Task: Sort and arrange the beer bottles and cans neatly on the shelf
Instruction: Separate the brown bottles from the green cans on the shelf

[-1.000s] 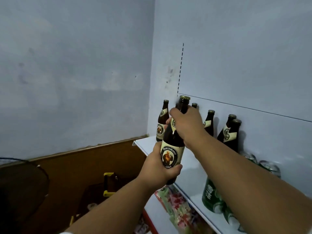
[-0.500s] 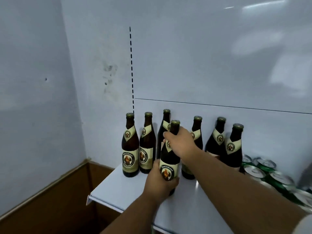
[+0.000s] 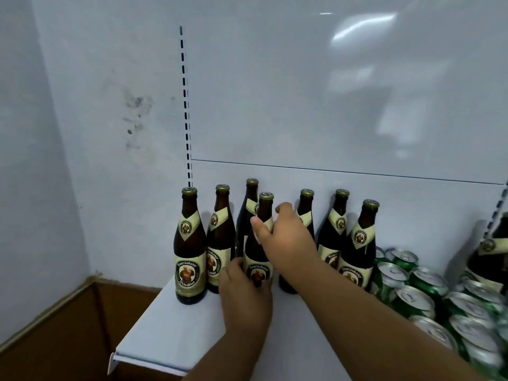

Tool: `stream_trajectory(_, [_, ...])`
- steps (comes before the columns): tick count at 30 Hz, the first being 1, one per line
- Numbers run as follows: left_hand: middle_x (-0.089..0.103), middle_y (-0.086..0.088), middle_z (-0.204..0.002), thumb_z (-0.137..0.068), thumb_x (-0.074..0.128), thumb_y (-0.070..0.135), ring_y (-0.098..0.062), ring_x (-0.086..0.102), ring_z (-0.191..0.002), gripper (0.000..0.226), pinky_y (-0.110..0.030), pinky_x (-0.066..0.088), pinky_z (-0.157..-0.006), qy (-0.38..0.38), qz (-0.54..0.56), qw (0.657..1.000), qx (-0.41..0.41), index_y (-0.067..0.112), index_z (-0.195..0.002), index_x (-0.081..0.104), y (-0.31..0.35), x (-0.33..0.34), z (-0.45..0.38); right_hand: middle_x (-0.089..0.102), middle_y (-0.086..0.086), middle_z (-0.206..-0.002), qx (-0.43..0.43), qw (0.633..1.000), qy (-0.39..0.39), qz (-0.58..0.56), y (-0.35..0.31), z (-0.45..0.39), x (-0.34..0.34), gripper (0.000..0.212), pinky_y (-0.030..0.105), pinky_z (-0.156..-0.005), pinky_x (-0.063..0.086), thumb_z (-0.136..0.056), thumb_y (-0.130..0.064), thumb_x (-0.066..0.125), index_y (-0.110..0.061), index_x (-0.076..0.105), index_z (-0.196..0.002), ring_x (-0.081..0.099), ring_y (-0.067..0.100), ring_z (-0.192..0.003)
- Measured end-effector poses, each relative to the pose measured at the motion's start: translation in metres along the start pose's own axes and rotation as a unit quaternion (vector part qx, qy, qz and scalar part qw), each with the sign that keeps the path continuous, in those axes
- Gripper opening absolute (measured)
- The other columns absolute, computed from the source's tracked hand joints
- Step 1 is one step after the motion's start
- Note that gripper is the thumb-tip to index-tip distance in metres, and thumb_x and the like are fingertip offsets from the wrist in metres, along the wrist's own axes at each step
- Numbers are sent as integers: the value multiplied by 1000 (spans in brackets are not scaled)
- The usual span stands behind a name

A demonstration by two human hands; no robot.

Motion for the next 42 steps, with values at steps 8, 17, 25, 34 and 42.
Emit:
stream_trajectory(8, [45,17,-94,-80,72,10,-3,48,-87,38,-20,43,-77,-18,35,956,291,32,-100,49,62,-10,33,51,-9,-113,-94,987,125,33,36,70,-101,34,21,-80,39,-90,-33,65,-23,53,-120,51,8,-101])
stream_trajectory(17, [48,16,-94,-78,68,13,-7,49,-89,25,-22,40,-79,-184,98,880,427,26,-97,58,176,67,150,54,-1,-109,0,963,198,182,144,163,-254,31,31,-82,47,-88,-30,66,-19,57,-116,54,15,-97])
stream_trajectory(25, [53,9,-94,-79,61,15,-11,52,-88,20,-21,40,-80,-291,179,817,465,19,-98,61,279,181,340,54,-1,-111,126,928,234,262,272,289,-426,28,24,-78,38,-89,-30,67,-18,59,-114,55,16,-97])
stream_trajectory(34, [59,5,-98,-80,60,17,-13,54,-90,21,-21,40,-79,-370,183,771,484,17,-102,63,385,306,491,51,-8,-111,203,907,246,274,408,357,-568,28,24,-79,39,-91,-35,63,-23,57,-116,53,11,-99])
stream_trajectory(42, [58,10,-109,-84,59,15,-11,52,-102,31,-25,42,-87,-441,163,744,475,23,-113,59,467,456,547,53,-8,-112,248,894,240,287,548,338,-651,27,29,-85,49,-90,-33,64,-23,59,-115,55,10,-100])
Point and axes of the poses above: each hand's wrist, its own z-axis away from the middle knuckle, its own x-axis out of the palm, y = z × x, the point moved 1 cm from there along -z, towards the middle knuckle
